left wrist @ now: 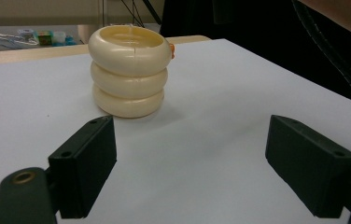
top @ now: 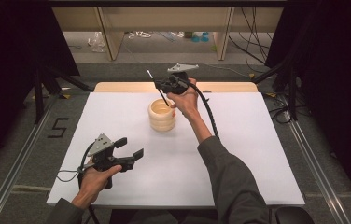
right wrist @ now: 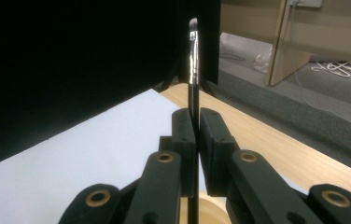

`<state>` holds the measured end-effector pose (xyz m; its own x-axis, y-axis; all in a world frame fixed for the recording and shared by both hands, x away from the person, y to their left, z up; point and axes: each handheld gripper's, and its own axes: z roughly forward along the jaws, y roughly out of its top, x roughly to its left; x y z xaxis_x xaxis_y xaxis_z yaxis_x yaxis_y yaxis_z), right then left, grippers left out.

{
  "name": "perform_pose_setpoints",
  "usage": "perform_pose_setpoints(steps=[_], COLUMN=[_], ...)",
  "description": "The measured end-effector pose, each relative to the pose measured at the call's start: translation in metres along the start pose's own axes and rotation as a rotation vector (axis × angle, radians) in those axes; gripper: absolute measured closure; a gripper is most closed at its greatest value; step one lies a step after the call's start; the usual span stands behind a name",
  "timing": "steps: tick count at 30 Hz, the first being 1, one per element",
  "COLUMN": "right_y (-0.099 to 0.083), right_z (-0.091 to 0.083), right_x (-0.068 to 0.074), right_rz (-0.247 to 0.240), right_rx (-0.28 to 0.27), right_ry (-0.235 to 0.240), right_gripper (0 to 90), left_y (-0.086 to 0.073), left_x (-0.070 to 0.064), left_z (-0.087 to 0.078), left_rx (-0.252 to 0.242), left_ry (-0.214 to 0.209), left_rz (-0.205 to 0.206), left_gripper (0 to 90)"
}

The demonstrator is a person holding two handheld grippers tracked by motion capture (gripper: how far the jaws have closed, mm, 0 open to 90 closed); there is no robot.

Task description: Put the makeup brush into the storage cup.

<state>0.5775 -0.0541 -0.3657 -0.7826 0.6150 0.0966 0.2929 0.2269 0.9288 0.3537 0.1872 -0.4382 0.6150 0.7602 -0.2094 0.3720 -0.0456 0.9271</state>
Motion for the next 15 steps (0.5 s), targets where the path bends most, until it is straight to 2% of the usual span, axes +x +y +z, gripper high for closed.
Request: perform_pose_setpoints(steps=[7, 15], right_y=[-0.0051, -0.0082], right_z=[0.0048, 0.0090], right_x=[-0.0006, -0.0023], right_rz=[0.003, -0.005], right_rx=[0.013, -0.002], right_ry=[-0.005, -0.008], right_gripper=[85.7, 85.7], left_y=[0.0003, 0.0004], left_x=[0.0001, 0.0001], left_z=[-0.0003, -0.0006], left_rx=[0.000, 0.001], left_ry=[0.000, -0.002], left_rz=[0.011, 0.015], left_gripper=[16.0, 16.0])
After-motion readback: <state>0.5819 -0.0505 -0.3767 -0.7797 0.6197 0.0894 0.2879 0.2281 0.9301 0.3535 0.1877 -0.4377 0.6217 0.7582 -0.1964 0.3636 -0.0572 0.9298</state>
